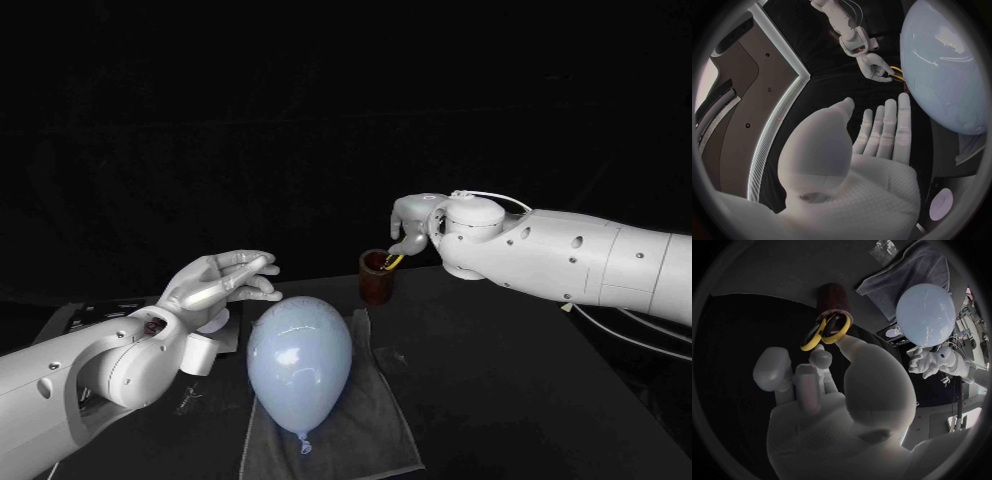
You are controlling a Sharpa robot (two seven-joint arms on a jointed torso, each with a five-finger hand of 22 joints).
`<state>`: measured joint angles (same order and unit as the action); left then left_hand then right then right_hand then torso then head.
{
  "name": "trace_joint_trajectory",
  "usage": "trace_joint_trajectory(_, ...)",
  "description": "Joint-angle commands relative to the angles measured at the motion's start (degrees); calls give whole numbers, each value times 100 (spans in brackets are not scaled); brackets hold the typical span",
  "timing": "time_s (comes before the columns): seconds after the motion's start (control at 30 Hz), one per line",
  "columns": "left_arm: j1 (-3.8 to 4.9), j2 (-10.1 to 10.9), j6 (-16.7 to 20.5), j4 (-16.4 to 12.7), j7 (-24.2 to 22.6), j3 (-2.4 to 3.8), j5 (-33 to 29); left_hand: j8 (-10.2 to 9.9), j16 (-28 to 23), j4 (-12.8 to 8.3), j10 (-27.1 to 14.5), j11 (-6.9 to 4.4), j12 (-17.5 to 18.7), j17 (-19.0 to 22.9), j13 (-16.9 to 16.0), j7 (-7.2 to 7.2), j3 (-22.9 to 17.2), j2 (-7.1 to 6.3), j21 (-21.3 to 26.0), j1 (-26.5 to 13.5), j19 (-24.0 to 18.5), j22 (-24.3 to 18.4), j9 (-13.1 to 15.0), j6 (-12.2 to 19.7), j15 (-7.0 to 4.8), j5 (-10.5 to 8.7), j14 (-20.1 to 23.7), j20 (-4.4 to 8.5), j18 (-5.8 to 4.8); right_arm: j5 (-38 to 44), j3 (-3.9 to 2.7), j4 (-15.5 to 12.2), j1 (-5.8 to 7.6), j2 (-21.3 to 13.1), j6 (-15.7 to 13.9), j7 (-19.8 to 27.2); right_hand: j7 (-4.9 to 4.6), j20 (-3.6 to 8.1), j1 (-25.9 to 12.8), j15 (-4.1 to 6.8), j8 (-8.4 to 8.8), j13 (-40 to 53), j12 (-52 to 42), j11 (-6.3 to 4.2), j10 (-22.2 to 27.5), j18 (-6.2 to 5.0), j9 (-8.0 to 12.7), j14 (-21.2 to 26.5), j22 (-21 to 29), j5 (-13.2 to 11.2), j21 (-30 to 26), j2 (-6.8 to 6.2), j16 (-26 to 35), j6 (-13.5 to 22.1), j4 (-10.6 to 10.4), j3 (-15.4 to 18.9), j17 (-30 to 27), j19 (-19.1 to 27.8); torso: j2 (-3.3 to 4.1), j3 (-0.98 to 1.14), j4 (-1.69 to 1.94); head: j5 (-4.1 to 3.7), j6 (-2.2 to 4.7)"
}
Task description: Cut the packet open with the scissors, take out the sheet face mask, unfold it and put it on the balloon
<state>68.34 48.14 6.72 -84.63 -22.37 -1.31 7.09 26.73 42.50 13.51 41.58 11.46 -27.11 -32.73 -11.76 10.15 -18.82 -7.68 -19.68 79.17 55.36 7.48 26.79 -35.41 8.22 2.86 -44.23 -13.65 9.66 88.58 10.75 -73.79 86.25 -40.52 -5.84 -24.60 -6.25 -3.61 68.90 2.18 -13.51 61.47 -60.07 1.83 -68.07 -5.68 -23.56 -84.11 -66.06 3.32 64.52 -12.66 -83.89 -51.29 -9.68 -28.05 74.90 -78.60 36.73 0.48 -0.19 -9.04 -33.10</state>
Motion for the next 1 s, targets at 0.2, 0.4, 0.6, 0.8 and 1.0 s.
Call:
trace_joint_trajectory(0.2,4,-31,-132,10,-36,4,27,-41,-12,-17,49,6,19,11,10,460,5,15,-21,42,-23,-7,-8,-51,15,-3,45,-11,75,-102,-5,68,71,63,-106,-2,-7,-7,-19,14,-23,-18,-20,-11,-30,-5,10,-326,-9,15,28,50,-34,-61,-78,12,558,-49,4,-1,1,-7,9)
trace_joint_trajectory(0.4,4,-39,-133,16,-37,3,27,-41,-12,-17,49,6,19,11,10,460,5,15,-21,42,-23,-7,-8,-51,15,-3,45,-11,75,-168,-6,171,102,137,57,-8,-6,-8,-22,14,-25,-18,-23,-12,-32,-6,11,-326,-7,12,25,54,-32,-70,-87,13,555,-50,0,-5,1,-4,13)
trace_joint_trajectory(0.6,4,-36,-135,12,-36,3,27,-41,-12,-17,49,6,19,11,10,460,5,15,-21,42,-23,-7,-8,-51,15,-3,45,-11,75,-198,-7,323,110,229,130,-19,-7,-8,-24,13,-23,-31,-11,-11,-22,-12,13,-321,18,6,-3,52,-21,-68,-92,15,538,-39,2,1,10,-1,20)
trace_joint_trajectory(0.8,4,-30,-132,11,-35,3,27,-41,-12,-17,49,6,19,11,10,460,5,15,-21,42,-23,-7,-8,-51,15,-3,45,-11,75,-373,-10,397,112,251,-545,106,-16,-11,-74,8,-4,0,-63,-8,-63,6,30,-345,-66,-12,79,52,-65,-60,-170,48,611,-87,0,-1,-1,-1,19)
trace_joint_trajectory(1.0,4,-30,-134,13,-33,3,27,-41,-12,-17,49,6,19,11,10,460,5,15,-21,42,-23,-7,-8,-51,15,-3,45,-11,75,-923,-22,372,115,180,-1399,389,-18,-12,-132,6,13,-9,-83,-1,-85,7,47,-352,-80,-37,84,59,-65,-63,-288,115,614,-105,-3,4,1,-7,22)
